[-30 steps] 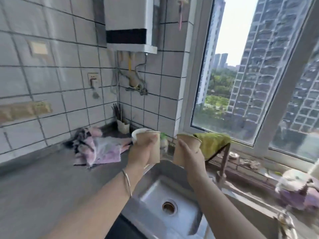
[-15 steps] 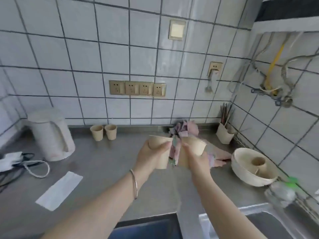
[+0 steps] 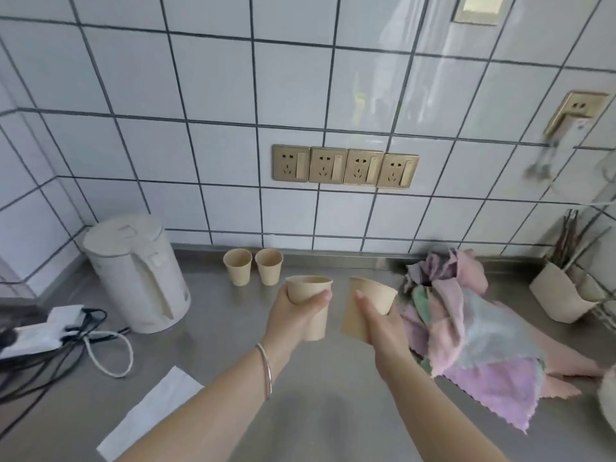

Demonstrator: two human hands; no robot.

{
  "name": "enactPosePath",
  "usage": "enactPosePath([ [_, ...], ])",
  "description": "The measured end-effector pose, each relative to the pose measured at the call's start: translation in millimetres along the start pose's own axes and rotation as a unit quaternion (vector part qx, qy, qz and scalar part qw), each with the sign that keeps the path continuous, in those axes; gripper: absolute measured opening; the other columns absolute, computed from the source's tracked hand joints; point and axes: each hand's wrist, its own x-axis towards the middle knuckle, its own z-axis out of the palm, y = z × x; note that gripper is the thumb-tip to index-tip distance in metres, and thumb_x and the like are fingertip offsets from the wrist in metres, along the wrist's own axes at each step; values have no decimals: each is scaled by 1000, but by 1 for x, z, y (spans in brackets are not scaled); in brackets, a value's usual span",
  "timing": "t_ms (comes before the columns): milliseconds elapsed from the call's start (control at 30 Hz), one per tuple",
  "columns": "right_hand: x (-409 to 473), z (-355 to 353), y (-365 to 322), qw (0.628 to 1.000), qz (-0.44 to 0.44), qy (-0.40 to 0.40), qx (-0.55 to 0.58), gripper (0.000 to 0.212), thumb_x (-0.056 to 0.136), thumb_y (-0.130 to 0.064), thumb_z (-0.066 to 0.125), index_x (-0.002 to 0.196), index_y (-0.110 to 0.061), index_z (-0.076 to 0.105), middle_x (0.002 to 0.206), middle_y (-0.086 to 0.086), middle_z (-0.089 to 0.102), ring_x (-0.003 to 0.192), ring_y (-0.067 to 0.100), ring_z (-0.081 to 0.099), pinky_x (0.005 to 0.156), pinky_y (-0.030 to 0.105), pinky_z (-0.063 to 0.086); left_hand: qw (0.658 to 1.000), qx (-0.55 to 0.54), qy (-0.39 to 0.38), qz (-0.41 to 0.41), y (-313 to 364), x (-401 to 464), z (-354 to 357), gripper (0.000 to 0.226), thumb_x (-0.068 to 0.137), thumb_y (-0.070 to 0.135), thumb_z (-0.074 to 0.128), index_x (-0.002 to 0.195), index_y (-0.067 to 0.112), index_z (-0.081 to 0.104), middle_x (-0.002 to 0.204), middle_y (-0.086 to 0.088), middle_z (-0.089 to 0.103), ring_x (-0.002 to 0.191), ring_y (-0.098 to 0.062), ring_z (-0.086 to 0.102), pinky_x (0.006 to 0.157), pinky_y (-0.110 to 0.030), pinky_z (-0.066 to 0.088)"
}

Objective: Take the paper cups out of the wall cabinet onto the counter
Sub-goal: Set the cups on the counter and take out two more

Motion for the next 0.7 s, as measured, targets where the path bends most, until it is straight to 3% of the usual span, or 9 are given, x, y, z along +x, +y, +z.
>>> enactPosePath([
  [100, 38, 22, 8, 1000, 18, 1, -9, 14, 82, -27, 70, 88, -23, 58, 89, 0, 66, 78, 15, 63, 65, 27, 53, 1000, 4, -15, -3, 0, 46, -6, 58, 44, 43, 78, 96, 24, 59, 90, 3, 70, 76, -10, 64, 66, -24, 51],
  [167, 60, 33, 12, 1000, 28, 2, -12, 26, 81, -26, 72, 101, -18, 58, 94, 3, 66, 83, 19, 64, 70, 32, 54, 1000, 0, -13, -14, -5, 72, -6, 59, 38, 46, 76, 91, 28, 56, 90, 3, 69, 79, -13, 64, 73, -31, 51],
  [367, 117, 44, 27, 998, 43, -13, -52, 43, 75, -15, 75, 111, -20, 52, 93, -2, 62, 81, 12, 60, 62, 26, 49, 999, 41, 8, -27, -33, 136, -4, 53, 45, 31, 81, 89, 29, 53, 96, 3, 68, 87, -17, 64, 79, -33, 51],
  [467, 147, 45, 35, 997, 37, -24, -70, 37, 78, -6, 72, 102, -26, 52, 91, -7, 62, 85, 10, 61, 63, 21, 46, 997, 62, 31, -23, -50, 166, 0, 57, 42, 30, 84, 89, 31, 53, 95, 7, 67, 96, -22, 65, 88, -38, 52],
  [567, 177, 49, 46, 994, 41, -34, -93, 45, 75, -5, 74, 100, -30, 46, 94, -8, 59, 85, 6, 58, 62, 19, 44, 996, 82, 45, -7, -61, 191, 7, 54, 56, 12, 86, 89, 33, 50, 93, 11, 63, 92, -18, 62, 84, -29, 47],
  [700, 211, 55, 62, 991, 62, -30, -118, 58, 72, -7, 76, 112, -26, 39, 97, -6, 58, 83, 11, 58, 56, 20, 45, 991, 116, 69, 21, -78, 218, 17, 65, 56, 10, 87, 107, 26, 50, 104, 4, 65, 98, -17, 61, 85, -24, 44],
])
